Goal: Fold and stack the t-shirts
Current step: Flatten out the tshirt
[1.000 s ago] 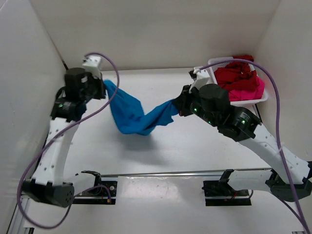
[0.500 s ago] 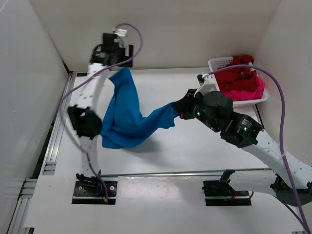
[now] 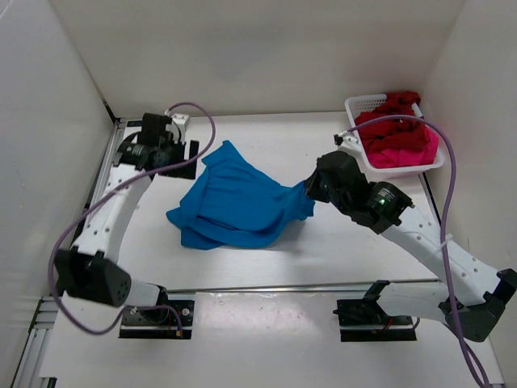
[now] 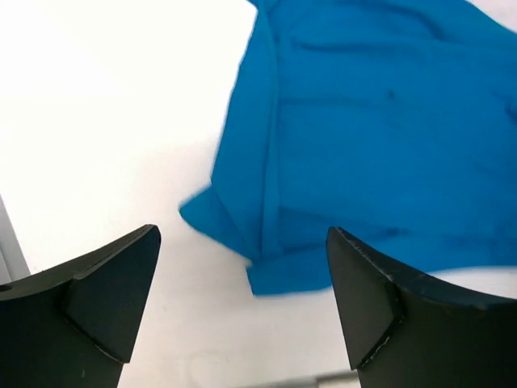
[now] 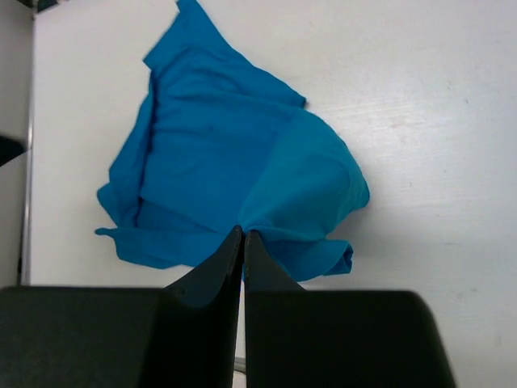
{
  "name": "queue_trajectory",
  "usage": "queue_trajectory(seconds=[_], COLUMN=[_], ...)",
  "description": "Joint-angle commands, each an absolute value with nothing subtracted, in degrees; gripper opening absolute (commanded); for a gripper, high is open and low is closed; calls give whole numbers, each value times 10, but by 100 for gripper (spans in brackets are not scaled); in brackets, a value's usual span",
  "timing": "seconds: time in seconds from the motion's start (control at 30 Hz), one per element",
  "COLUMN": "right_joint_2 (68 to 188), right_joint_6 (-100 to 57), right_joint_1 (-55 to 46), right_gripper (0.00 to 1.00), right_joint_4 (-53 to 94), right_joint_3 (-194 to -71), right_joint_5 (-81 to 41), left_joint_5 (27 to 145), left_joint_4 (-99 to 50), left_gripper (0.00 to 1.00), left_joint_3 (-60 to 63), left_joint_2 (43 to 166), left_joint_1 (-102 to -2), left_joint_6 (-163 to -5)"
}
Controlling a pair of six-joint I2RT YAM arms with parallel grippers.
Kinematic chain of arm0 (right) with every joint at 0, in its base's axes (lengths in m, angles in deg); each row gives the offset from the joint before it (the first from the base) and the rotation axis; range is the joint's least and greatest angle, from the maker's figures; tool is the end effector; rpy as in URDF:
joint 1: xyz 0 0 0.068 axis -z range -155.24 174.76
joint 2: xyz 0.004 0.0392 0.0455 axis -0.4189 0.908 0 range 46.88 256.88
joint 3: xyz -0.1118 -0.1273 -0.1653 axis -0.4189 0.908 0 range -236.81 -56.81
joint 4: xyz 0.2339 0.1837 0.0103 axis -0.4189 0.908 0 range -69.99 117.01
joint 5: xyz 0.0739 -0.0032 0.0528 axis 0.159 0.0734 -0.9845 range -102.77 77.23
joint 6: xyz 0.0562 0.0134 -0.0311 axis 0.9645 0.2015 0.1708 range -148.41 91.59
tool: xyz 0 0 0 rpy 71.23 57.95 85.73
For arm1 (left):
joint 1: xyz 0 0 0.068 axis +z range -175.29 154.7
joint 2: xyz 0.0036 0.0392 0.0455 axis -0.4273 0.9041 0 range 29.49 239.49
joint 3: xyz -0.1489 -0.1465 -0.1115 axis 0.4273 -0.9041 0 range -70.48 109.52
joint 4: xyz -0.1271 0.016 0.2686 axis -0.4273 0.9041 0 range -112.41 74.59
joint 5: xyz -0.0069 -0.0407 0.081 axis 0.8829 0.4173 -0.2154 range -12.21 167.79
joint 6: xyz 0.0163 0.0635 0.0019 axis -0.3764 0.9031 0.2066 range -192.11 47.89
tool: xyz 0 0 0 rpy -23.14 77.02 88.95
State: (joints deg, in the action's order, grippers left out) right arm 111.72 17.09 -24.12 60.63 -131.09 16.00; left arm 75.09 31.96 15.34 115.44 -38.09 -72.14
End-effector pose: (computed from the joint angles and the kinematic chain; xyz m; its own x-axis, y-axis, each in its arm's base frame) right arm 0.2128 0.2063 0.3624 -0.5165 0.3590 -0.7774 -0.0303 0.8997 0.4356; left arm 0.3520 -0.0774 0.2966 -0.7941 0.1797 -0.5807 0.1941 0.9803 0.0380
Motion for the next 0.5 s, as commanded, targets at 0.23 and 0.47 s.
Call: queue_trajectory(seconds=[0.23,0.47], right_joint_2=[1098,1075], right_joint_6=[190,201], right_joint_1=[-239,-239], right_gripper=[0,0], right_joint_4=[603,603], right_joint_3=[-1266,-1235], right_joint_5=[166,176], left_joint_5=[848,826], left_joint_4=[292,292], left_gripper=[93,82], left_joint_3=[-66,-84], left_joint_2=[1108,1154], left_joint_1=[-381,-387], left_joint_6=[-721,-721])
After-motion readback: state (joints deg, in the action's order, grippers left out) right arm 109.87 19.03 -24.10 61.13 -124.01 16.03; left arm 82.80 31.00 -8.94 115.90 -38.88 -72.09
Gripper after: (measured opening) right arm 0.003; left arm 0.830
